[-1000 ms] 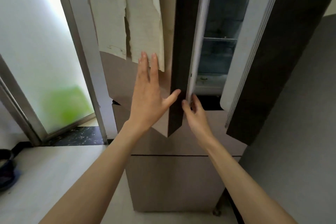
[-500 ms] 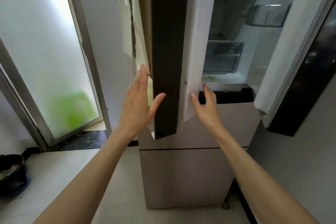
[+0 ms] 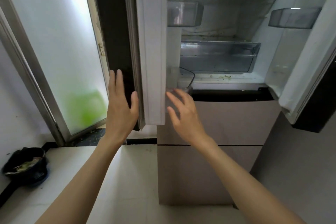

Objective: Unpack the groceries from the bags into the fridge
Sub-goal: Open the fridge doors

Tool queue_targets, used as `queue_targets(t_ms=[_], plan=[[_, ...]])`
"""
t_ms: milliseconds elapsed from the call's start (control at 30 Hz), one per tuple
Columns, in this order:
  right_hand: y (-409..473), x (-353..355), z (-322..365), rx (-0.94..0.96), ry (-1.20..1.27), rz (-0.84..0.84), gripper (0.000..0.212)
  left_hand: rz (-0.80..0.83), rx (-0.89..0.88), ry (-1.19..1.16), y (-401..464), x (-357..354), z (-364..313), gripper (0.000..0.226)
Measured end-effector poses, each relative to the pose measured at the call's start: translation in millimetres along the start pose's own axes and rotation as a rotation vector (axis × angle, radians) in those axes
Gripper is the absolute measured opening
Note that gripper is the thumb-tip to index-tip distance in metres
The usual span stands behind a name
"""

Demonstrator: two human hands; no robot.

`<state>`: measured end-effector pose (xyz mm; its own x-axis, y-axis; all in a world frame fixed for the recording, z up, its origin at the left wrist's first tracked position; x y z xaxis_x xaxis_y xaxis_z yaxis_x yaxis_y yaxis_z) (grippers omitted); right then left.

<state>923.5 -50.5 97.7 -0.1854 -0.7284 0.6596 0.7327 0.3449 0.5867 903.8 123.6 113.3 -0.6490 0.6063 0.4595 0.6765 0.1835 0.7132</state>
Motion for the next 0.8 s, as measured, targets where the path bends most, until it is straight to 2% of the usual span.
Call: queue_targets(t_ms=[67, 133, 267, 367, 467, 667, 733, 800], plan=[[7, -5, 3, 0.077, -0.128, -0.050, 0.044, 0.054, -0.135, 0.153, -3, -1, -1, 0.063], [15, -5, 3, 0.060, -0.207, -0.010, 0.050, 0.134, -0.218, 0.276, -5, -6, 1, 0.062], [26, -5, -4, 0.015, -0.332, 0.255, 0.062, 0.186, -0.127, 0.347, 3, -7, 15, 0.068], [32, -11, -2, 0.080, -0.398, 0.342, 0.065, 0.193, -0.106, 0.421, 11, -1, 32, 0.073], [39, -14, -3, 0.106, -0.431, 0.351, 0.063, 0.198, -0.079, 0.482, 18, 8, 44, 0.078], [42, 4, -35, 0.045, -0.498, 0.308, 0.060, 0.183, 0.081, 0.502, 21, 10, 46, 0.069], [42, 17, -48, 0.032, -0.534, 0.287, 0.060, 0.155, 0.138, 0.555, 19, 5, 37, 0.068], [40, 34, -62, 0.025, -0.583, 0.257, 0.060, 0.096, 0.122, 0.598, 16, -4, 22, 0.064]])
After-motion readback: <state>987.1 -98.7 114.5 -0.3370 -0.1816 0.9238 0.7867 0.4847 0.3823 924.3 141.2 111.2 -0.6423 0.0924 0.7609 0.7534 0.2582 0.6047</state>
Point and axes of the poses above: each hand's wrist, its own y-axis towards the middle knuckle, its own x-axis out of the back of the hand, z = x × y, the point moved 1 cm from there along y, towards the middle knuckle, and after that the axes turned 6 degrees about z, right-handed, at the moved point
